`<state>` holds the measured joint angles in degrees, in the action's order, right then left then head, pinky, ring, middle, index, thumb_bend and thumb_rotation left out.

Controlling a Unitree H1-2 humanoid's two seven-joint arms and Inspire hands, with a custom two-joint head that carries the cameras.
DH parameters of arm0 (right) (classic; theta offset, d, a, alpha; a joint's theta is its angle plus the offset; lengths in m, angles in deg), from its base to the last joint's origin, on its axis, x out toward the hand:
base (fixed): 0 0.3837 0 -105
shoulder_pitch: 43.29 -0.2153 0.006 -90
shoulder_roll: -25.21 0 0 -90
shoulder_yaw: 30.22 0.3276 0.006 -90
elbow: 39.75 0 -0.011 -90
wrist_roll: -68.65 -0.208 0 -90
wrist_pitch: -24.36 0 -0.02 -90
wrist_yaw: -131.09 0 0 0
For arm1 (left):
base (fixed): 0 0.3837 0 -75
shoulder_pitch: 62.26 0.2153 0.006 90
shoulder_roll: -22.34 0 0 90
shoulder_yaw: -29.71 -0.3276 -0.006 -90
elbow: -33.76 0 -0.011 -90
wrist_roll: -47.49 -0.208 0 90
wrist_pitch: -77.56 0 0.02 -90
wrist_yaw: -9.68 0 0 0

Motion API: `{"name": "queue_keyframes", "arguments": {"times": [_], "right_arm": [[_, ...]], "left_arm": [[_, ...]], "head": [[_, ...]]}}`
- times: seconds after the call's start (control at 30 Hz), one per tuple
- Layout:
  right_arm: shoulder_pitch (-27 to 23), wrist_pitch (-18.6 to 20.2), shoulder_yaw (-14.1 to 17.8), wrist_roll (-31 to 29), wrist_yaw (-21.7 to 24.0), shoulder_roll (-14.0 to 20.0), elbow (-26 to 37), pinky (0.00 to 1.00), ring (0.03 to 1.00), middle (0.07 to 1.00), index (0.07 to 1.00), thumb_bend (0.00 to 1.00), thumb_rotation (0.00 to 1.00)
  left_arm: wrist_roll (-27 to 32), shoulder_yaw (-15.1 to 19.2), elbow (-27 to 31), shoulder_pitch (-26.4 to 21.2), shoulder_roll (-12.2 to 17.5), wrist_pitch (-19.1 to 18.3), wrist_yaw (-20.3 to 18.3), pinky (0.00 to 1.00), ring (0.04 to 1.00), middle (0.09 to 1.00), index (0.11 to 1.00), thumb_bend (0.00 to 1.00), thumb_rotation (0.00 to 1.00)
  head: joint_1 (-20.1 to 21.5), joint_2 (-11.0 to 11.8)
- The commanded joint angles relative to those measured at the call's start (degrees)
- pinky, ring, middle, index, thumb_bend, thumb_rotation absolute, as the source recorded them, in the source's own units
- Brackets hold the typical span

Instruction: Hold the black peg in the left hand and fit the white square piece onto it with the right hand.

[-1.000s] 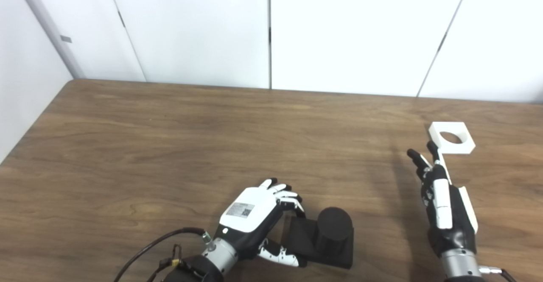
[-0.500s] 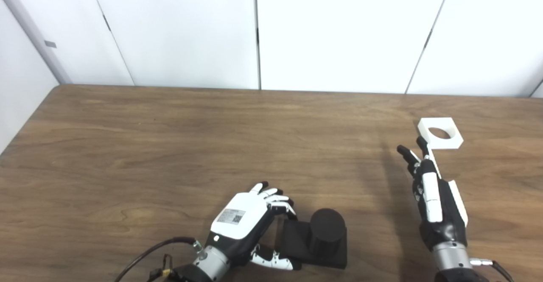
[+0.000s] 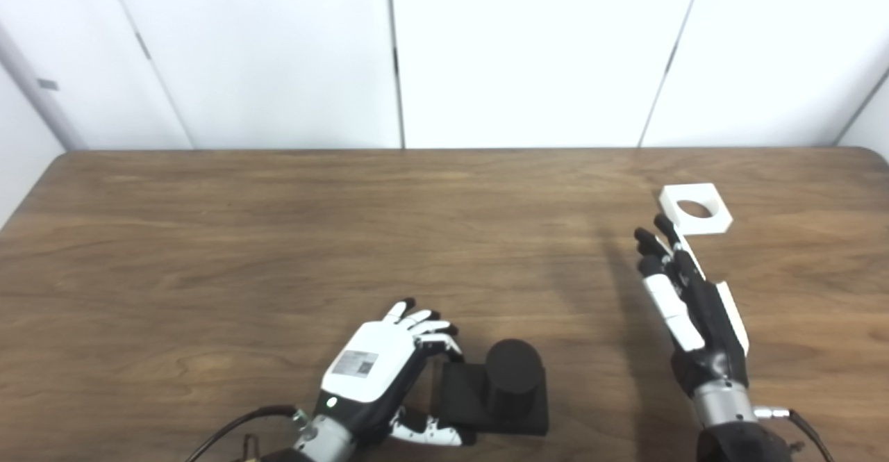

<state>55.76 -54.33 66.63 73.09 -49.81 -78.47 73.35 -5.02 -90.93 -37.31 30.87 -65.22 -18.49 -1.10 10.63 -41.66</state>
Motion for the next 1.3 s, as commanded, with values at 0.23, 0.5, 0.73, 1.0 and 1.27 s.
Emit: {"name": "queue_keyframes", "arguments": {"times": [0.23, 0.5, 0.73, 1.0, 1.27], "right_arm": [[-4.5, 7.1, 2.4, 11.0, 4.5, 17.1, 2.9, 0.98, 0.989, 0.985, 0.948, 0.85, 0.36], [-11.3, 15.4, 0.2, 17.8, 10.6, 27.0, 3.6, 0.95, 0.991, 0.975, 0.937, 0.89, 0.36], [-16.0, 15.6, 0.1, 23.7, 16.3, 32.3, -0.4, 0.94, 1.0, 0.988, 0.942, 0.93, 0.28], [-22.6, 13.9, -5.1, 28.3, 18.6, 37.2, -8.5, 0.94, 1.0, 0.993, 0.949, 0.95, 0.27], [-30.4, 14.3, -11.6, 31.4, 21.3, 39.6, -16.5, 0.99, 1.0, 1.0, 0.953, 0.92, 0.24]], "left_arm": [[-0.9, 1.8, -1.4, 3.2, 4.7, 1.5, -4.4, 0.97, 0.875, 0.819, 0.489, 0.51, 0.05], [-0.1, 2.9, -1.9, 3.5, 4.9, 3.5, -3.8, 0.95, 0.867, 0.809, 0.488, 0.51, 0.05], [-0.1, 3.7, -1.8, 4.1, 5.0, 4.3, -4.0, 0.96, 0.871, 0.813, 0.488, 0.51, 0.05], [0.2, 4.2, -1.8, 4.9, 5.1, 5.0, -3.8, 0.98, 0.876, 0.813, 0.489, 0.51, 0.05], [-0.5, 4.3, -2.1, 5.4, 5.2, 5.6, -3.4, 0.98, 0.877, 0.813, 0.489, 0.51, 0.05]], "head": [[4.2, 1.5], [7.1, 3.7], [7.9, 4.2], [8.5, 4.6], [8.6, 4.9]]}}
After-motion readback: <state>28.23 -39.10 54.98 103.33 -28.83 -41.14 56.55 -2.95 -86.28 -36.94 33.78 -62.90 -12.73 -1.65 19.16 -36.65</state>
